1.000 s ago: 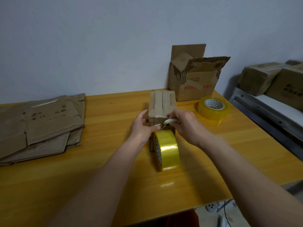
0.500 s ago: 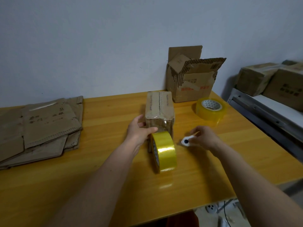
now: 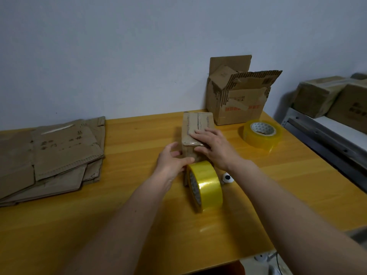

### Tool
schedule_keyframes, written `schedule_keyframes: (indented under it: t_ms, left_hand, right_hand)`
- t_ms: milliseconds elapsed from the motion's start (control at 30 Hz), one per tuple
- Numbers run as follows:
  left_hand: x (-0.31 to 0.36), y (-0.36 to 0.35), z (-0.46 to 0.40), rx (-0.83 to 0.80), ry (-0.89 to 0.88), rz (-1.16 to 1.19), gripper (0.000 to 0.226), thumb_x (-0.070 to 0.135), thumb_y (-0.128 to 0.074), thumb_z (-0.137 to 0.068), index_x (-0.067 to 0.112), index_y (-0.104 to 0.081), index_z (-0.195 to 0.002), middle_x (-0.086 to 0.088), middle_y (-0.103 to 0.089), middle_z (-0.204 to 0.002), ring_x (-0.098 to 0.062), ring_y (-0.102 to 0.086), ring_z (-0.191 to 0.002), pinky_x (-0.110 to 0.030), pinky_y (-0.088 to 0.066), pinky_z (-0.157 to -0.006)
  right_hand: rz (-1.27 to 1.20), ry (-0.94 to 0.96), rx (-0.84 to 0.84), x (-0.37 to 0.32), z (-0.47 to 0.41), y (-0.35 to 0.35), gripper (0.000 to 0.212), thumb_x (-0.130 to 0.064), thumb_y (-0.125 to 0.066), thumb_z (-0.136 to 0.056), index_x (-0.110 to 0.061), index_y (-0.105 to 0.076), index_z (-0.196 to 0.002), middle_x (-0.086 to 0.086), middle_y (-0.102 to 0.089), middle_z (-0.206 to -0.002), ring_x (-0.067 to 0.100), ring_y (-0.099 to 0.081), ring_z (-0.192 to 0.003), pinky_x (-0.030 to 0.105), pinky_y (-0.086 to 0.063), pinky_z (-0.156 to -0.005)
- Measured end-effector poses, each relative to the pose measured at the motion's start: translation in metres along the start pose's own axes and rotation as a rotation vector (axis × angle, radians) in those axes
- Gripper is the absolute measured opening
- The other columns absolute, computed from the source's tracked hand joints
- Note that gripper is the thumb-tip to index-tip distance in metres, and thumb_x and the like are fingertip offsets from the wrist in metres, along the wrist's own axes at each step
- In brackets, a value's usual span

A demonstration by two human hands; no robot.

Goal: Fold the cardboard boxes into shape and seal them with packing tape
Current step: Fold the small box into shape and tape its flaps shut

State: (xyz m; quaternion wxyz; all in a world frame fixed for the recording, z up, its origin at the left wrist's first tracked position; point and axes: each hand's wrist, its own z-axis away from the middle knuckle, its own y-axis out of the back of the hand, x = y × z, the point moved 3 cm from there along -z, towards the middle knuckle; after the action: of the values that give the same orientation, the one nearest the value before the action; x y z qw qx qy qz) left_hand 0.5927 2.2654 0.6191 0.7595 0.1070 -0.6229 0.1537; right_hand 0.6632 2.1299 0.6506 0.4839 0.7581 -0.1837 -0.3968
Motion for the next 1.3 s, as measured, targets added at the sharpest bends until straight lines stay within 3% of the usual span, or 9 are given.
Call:
schedule_keyframes:
  t_ms: [267, 400, 533, 633, 700, 767, 867, 1100, 1300]
  left_hand:
    - [-0.007, 0.008, 0.006, 0.09, 0.008, 0.117, 0.063, -0.004, -0.08, -0.069, 0.012, -0.046, -0.12, -0.009, -0.062, -0.107, -0.018, -0.064, -0.095, -0.03, -0.055, -0.078]
    - [-0.009, 0.009, 0.008, 0.063, 0.045, 0.176, 0.053, -0.005, -0.077, -0.072, 0.011, -0.05, -0.114, -0.009, -0.068, -0.099, -0.017, -0.067, -0.092, -0.028, -0.055, -0.077]
    - [-0.01, 0.01, 0.011, -0.006, 0.053, 0.167, 0.03, -0.004, -0.074, -0.076, 0.009, -0.063, -0.102, -0.005, -0.072, -0.089, -0.017, -0.069, -0.089, -0.031, -0.055, -0.084]
    - [-0.006, 0.014, 0.015, -0.053, -0.015, 0.133, 0.022, -0.002, -0.073, -0.078, 0.013, -0.069, -0.094, 0.001, -0.074, -0.081, -0.013, -0.069, -0.083, -0.025, -0.054, -0.078]
    - [0.0, 0.018, 0.02, -0.08, -0.062, 0.114, 0.018, -0.001, -0.073, -0.078, 0.014, -0.071, -0.087, -0.002, -0.073, -0.08, -0.016, -0.068, -0.083, -0.028, -0.053, -0.082]
    - [0.006, 0.024, 0.026, -0.108, -0.108, 0.088, 0.016, -0.003, -0.071, -0.079, 0.013, -0.071, -0.081, -0.004, -0.072, -0.077, -0.017, -0.066, -0.081, -0.029, -0.053, -0.084]
    - [0.014, 0.035, 0.034, -0.138, -0.195, 0.031, 0.016, -0.002, -0.071, -0.079, 0.014, -0.071, -0.077, -0.002, -0.072, -0.076, -0.013, -0.065, -0.078, -0.022, -0.053, -0.08]
    - [0.02, 0.054, 0.049, -0.065, -0.295, -0.009, 0.016, 0.001, -0.07, -0.081, 0.017, -0.07, -0.078, 0.007, -0.07, -0.077, -0.007, -0.062, -0.08, -0.025, -0.049, -0.084]
    - [0.018, 0.06, 0.052, -0.069, -0.281, 0.033, 0.014, 0.0, -0.068, -0.082, 0.014, -0.068, -0.081, 0.005, -0.069, -0.077, -0.007, -0.062, -0.076, -0.022, -0.051, -0.078]
  right_hand:
    - [-0.102, -0.089, 0.097, -0.003, -0.006, -0.002, 0.053, -0.036, -0.065, -0.086, -0.025, -0.051, -0.136, -0.009, -0.047, -0.138, 0.017, -0.028, -0.123, 0.024, -0.023, -0.102]
    - [-0.221, -0.084, 0.017, -0.002, 0.001, 0.003, 0.054, -0.013, -0.065, -0.087, -0.021, -0.049, -0.138, -0.007, -0.042, -0.145, 0.016, -0.024, -0.134, 0.03, -0.016, -0.114]
    - [-0.136, -0.08, -0.046, -0.005, 0.009, 0.019, 0.059, -0.001, -0.067, -0.082, -0.017, -0.051, -0.137, -0.001, -0.039, -0.147, 0.019, -0.028, -0.137, 0.036, -0.026, -0.115]
    - [-0.014, 0.003, 0.236, -0.026, 0.019, 0.034, 0.042, -0.003, -0.062, -0.086, -0.017, -0.06, -0.126, 0.001, -0.052, -0.132, 0.016, -0.039, -0.124, 0.028, -0.035, -0.103]
    - [-0.198, 0.034, 0.264, -0.044, 0.027, 0.038, 0.033, -0.002, -0.056, -0.089, -0.016, -0.065, -0.117, -0.001, -0.06, -0.116, 0.01, -0.049, -0.111, 0.023, -0.041, -0.096]
    - [-0.43, -0.005, 0.018, -0.061, 0.032, 0.028, 0.031, -0.003, -0.056, -0.09, -0.013, -0.064, -0.118, 0.001, -0.065, -0.113, 0.008, -0.056, -0.106, 0.022, -0.046, -0.093]
    - [-0.439, -0.082, -0.196, -0.068, 0.038, 0.011, 0.023, -0.016, -0.066, -0.088, -0.013, -0.067, -0.111, 0.0, -0.067, -0.104, 0.014, -0.061, -0.1, 0.029, -0.051, -0.089]
    - [-0.788, -0.305, -0.025, -0.072, 0.045, -0.01, 0.003, -0.014, -0.073, -0.081, -0.012, -0.074, -0.079, 0.006, -0.073, -0.084, 0.023, -0.066, -0.088, 0.036, -0.054, -0.083]
    - [-0.906, -0.332, 0.046, -0.079, 0.048, -0.015, 0.027, -0.004, -0.074, -0.077, -0.004, -0.071, -0.104, 0.01, -0.07, -0.087, 0.023, -0.064, -0.086, 0.034, -0.052, -0.091]
